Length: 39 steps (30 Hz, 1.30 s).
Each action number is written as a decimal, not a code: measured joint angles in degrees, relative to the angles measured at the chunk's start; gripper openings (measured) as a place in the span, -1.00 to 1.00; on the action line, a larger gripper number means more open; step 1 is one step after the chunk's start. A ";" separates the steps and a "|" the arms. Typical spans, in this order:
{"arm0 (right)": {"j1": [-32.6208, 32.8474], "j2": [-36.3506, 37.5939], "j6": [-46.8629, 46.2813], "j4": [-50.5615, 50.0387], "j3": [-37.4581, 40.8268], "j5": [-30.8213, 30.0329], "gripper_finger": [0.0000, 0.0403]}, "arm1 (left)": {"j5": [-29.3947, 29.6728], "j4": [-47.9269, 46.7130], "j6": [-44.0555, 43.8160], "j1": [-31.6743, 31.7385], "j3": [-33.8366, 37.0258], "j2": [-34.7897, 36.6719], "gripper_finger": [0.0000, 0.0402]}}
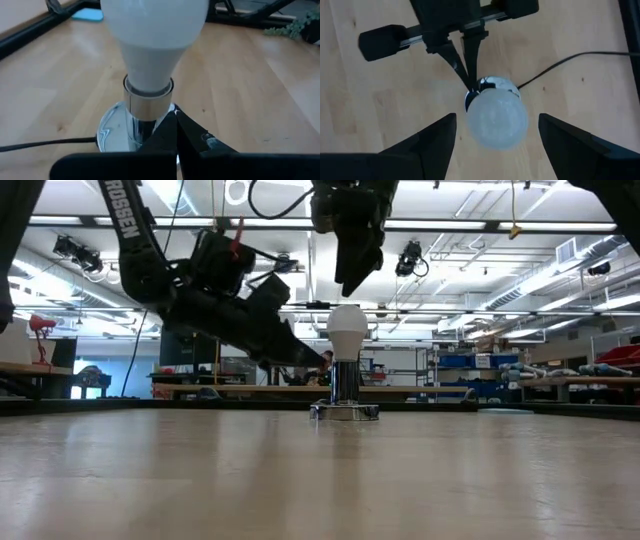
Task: Screw lightbulb
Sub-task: Insert the lightbulb into the lamp socket
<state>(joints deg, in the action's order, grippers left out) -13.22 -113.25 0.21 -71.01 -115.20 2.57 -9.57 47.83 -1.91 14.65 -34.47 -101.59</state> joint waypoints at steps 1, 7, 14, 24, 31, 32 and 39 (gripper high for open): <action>-0.02 0.00 0.00 -0.01 0.00 0.00 0.43 | 0.45 -0.02 0.01 -0.06 -0.22 -0.57 -1.00; -0.15 0.00 0.37 -0.11 0.00 -0.07 0.43 | 4.24 -1.05 0.09 -0.06 -0.18 -1.98 -1.00; -0.15 -0.04 3.01 0.26 2.43 -0.09 0.43 | 5.23 -3.71 0.63 -0.15 -1.89 -1.98 -1.00; -0.15 -0.04 3.02 1.63 4.02 -0.05 0.49 | 6.08 -9.30 3.10 -0.15 -4.32 -1.98 -1.00; -0.15 -0.06 3.02 2.08 4.04 -0.04 0.52 | 6.10 -9.26 4.31 -0.15 -4.34 -1.98 -1.00; -0.15 -0.05 3.02 2.10 4.04 -0.03 0.52 | 6.10 -9.57 4.45 -0.15 -4.34 -1.98 -1.00; -0.15 -0.07 2.99 2.08 4.04 -0.02 0.52 | 6.92 -10.55 4.70 -0.15 -4.34 -1.98 -1.00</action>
<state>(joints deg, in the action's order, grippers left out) -13.37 -113.32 3.20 -68.93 -111.15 2.55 -2.64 37.28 2.79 14.50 -38.81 -103.57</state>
